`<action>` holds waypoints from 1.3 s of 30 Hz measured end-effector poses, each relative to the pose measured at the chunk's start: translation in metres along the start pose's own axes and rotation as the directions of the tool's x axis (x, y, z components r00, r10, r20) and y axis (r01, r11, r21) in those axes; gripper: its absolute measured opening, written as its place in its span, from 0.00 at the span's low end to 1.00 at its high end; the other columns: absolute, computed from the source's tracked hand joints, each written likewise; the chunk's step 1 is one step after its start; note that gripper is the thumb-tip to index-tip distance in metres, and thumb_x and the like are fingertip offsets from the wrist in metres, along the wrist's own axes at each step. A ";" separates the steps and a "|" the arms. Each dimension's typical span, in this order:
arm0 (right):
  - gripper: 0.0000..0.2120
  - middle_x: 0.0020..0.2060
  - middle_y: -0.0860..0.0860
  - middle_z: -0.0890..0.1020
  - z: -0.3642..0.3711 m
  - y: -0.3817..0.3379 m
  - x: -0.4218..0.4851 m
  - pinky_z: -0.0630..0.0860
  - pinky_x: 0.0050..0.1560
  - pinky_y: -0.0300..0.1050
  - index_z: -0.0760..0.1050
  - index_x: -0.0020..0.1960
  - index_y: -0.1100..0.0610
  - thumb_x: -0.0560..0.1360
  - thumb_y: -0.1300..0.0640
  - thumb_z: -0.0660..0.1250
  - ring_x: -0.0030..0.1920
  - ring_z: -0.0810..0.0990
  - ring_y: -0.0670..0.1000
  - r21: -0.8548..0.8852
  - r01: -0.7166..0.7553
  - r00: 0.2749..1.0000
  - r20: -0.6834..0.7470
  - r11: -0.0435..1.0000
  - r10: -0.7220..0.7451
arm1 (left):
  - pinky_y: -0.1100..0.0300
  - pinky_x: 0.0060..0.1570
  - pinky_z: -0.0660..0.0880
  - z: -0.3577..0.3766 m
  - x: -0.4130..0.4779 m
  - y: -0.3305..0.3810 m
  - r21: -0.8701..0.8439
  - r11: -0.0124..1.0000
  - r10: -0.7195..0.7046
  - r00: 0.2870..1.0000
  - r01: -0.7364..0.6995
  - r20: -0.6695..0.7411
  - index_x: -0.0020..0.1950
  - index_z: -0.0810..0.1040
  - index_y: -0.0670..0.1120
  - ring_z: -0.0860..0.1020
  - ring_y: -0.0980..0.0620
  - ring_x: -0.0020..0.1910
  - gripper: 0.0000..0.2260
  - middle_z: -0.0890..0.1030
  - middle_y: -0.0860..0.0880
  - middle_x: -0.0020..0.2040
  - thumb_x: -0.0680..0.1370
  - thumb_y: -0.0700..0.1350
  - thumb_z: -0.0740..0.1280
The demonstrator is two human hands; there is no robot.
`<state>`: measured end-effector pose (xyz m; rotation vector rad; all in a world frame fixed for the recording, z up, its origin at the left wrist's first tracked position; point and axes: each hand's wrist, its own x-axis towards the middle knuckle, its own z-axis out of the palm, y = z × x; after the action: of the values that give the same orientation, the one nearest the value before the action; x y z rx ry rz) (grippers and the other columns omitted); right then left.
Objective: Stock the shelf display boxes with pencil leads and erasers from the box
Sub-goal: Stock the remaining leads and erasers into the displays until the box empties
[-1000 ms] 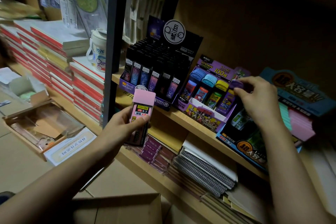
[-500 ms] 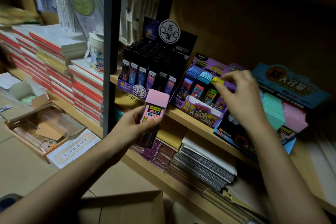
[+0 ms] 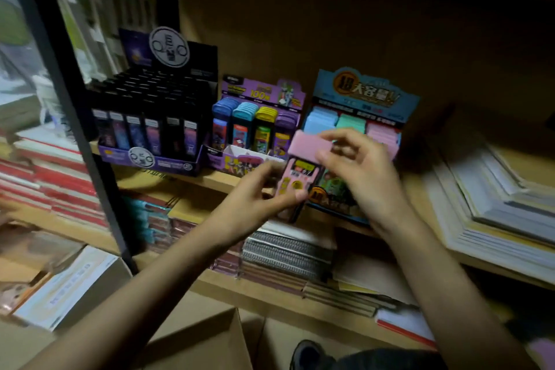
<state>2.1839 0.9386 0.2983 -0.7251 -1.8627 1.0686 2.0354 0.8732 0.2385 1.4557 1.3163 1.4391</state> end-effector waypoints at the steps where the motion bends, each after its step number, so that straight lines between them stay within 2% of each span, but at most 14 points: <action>1: 0.12 0.44 0.51 0.80 -0.018 -0.003 0.001 0.74 0.42 0.29 0.76 0.48 0.53 0.74 0.70 0.66 0.41 0.78 0.40 -0.036 0.039 0.998 -0.057 0.999 -0.041 | 0.61 0.52 0.74 0.004 0.008 -0.003 0.190 0.980 0.062 0.998 -0.061 0.002 0.58 0.74 0.44 0.77 0.58 0.52 0.18 0.80 0.51 0.52 0.71 0.47 0.72; 3: 0.12 0.44 0.47 0.80 -0.056 -0.006 0.002 0.75 0.45 0.30 0.76 0.49 0.52 0.74 0.68 0.66 0.43 0.79 0.38 -0.134 0.094 0.982 -0.150 0.987 -0.114 | 0.59 0.59 0.69 0.009 0.022 -0.009 0.563 0.805 0.190 0.980 -0.186 0.053 0.64 0.72 0.44 0.72 0.54 0.60 0.25 0.75 0.48 0.60 0.71 0.52 0.73; 5: 0.12 0.44 0.45 0.80 -0.085 -0.001 0.001 0.74 0.45 0.29 0.76 0.50 0.53 0.74 0.68 0.66 0.43 0.78 0.36 -0.262 0.113 0.956 -0.234 0.958 -0.176 | 0.56 0.61 0.68 0.012 0.033 -0.014 0.713 0.651 0.248 0.961 -0.259 0.122 0.66 0.71 0.43 0.70 0.50 0.63 0.27 0.73 0.46 0.63 0.72 0.53 0.72; 7: 0.11 0.42 0.42 0.78 -0.100 0.010 0.001 0.73 0.45 0.28 0.76 0.50 0.53 0.74 0.67 0.66 0.42 0.76 0.34 -0.345 0.100 0.930 -0.302 0.933 -0.211 | 0.51 0.62 0.68 0.017 0.041 -0.019 0.780 0.557 0.234 0.955 -0.287 0.184 0.67 0.72 0.42 0.71 0.46 0.63 0.27 0.74 0.44 0.63 0.72 0.53 0.72; 10: 0.10 0.42 0.42 0.78 -0.101 0.029 0.002 0.72 0.45 0.29 0.76 0.50 0.53 0.74 0.67 0.66 0.41 0.76 0.36 -0.342 0.063 0.917 -0.351 0.938 -0.190 | 0.50 0.60 0.69 0.022 0.045 -0.027 0.837 0.468 0.196 0.957 -0.285 0.216 0.66 0.73 0.43 0.73 0.44 0.61 0.25 0.75 0.45 0.62 0.73 0.53 0.71; 14: 0.09 0.44 0.47 0.79 -0.093 0.047 0.003 0.70 0.43 0.28 0.78 0.53 0.56 0.74 0.64 0.67 0.42 0.76 0.44 -0.445 0.057 0.940 -0.276 0.893 -0.198 | 0.55 0.59 0.63 0.026 0.044 -0.034 0.869 0.396 0.221 0.949 -0.296 0.223 0.66 0.73 0.44 0.72 0.44 0.61 0.22 0.76 0.45 0.62 0.74 0.48 0.70; 17: 0.09 0.44 0.47 0.80 -0.090 0.050 0.002 0.69 0.42 0.29 0.78 0.55 0.55 0.75 0.62 0.67 0.42 0.76 0.46 -0.510 0.079 0.947 -0.230 0.856 -0.224 | 0.57 0.62 0.60 0.025 0.045 -0.037 0.887 0.349 0.219 0.947 -0.302 0.236 0.66 0.73 0.45 0.71 0.46 0.63 0.20 0.75 0.47 0.63 0.76 0.49 0.67; 25: 0.09 0.43 0.49 0.78 -0.082 0.060 0.001 0.72 0.40 0.30 0.75 0.52 0.57 0.74 0.63 0.69 0.41 0.78 0.48 -0.545 0.056 0.938 -0.258 0.837 -0.230 | 0.58 0.61 0.58 0.025 0.047 -0.041 0.882 0.359 0.245 0.943 -0.305 0.226 0.65 0.73 0.48 0.73 0.48 0.60 0.17 0.76 0.49 0.61 0.78 0.50 0.64; 27: 0.07 0.43 0.52 0.78 -0.082 0.062 0.001 0.68 0.38 0.29 0.75 0.50 0.60 0.73 0.64 0.69 0.41 0.77 0.50 -0.640 0.075 0.924 -0.243 0.765 -0.294 | 0.58 0.62 0.58 0.026 0.046 -0.038 0.881 0.360 0.238 0.944 -0.306 0.230 0.66 0.72 0.48 0.72 0.48 0.61 0.17 0.76 0.49 0.62 0.78 0.50 0.64; 30: 0.06 0.48 0.58 0.75 -0.084 0.061 0.002 0.65 0.46 0.34 0.78 0.49 0.64 0.72 0.65 0.70 0.47 0.73 0.52 -0.745 0.078 0.913 -0.214 0.663 -0.348 | 0.57 0.59 0.61 0.025 0.036 -0.028 0.853 0.417 0.270 0.939 -0.314 0.213 0.67 0.72 0.46 0.73 0.46 0.61 0.18 0.76 0.47 0.62 0.78 0.48 0.65; 33: 0.09 0.51 0.60 0.73 -0.085 0.056 -0.004 0.66 0.51 0.41 0.79 0.53 0.63 0.73 0.63 0.69 0.52 0.72 0.58 -0.800 0.043 0.913 -0.212 0.599 -0.350 | 0.52 0.54 0.68 0.018 0.013 -0.016 0.836 0.443 0.319 0.929 -0.323 0.189 0.63 0.74 0.45 0.76 0.44 0.57 0.16 0.78 0.47 0.58 0.77 0.47 0.67; 35: 0.10 0.50 0.60 0.75 -0.078 0.049 -0.015 0.68 0.51 0.44 0.78 0.54 0.64 0.74 0.63 0.68 0.52 0.73 0.59 -0.810 0.122 0.895 -0.160 0.573 -0.417 | 0.51 0.50 0.73 0.006 -0.008 -0.017 0.812 0.498 0.312 0.937 -0.304 0.160 0.60 0.76 0.44 0.77 0.44 0.53 0.13 0.79 0.47 0.55 0.77 0.46 0.68; 37: 0.09 0.48 0.59 0.78 -0.059 0.042 -0.031 0.71 0.51 0.47 0.78 0.53 0.64 0.74 0.63 0.67 0.50 0.77 0.58 -0.768 0.274 0.887 -0.031 0.579 -0.461 | 0.52 0.47 0.76 -0.008 -0.033 -0.027 0.754 0.613 0.241 0.965 -0.236 0.106 0.58 0.76 0.45 0.79 0.50 0.50 0.11 0.80 0.49 0.53 0.77 0.45 0.67; 39: 0.09 0.46 0.55 0.81 -0.033 0.043 -0.048 0.73 0.49 0.47 0.78 0.53 0.61 0.74 0.60 0.67 0.47 0.79 0.55 -0.663 0.355 0.923 0.133 0.660 -0.362 | 0.56 0.46 0.77 -0.022 -0.060 -0.047 0.710 0.689 0.126 0.989 -0.143 0.076 0.56 0.76 0.47 0.79 0.56 0.48 0.09 0.80 0.52 0.51 0.77 0.46 0.66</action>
<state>2.2390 0.9334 0.2509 -0.7017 -2.2791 0.0877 2.0135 0.8240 0.1812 2.0900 1.9191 1.0034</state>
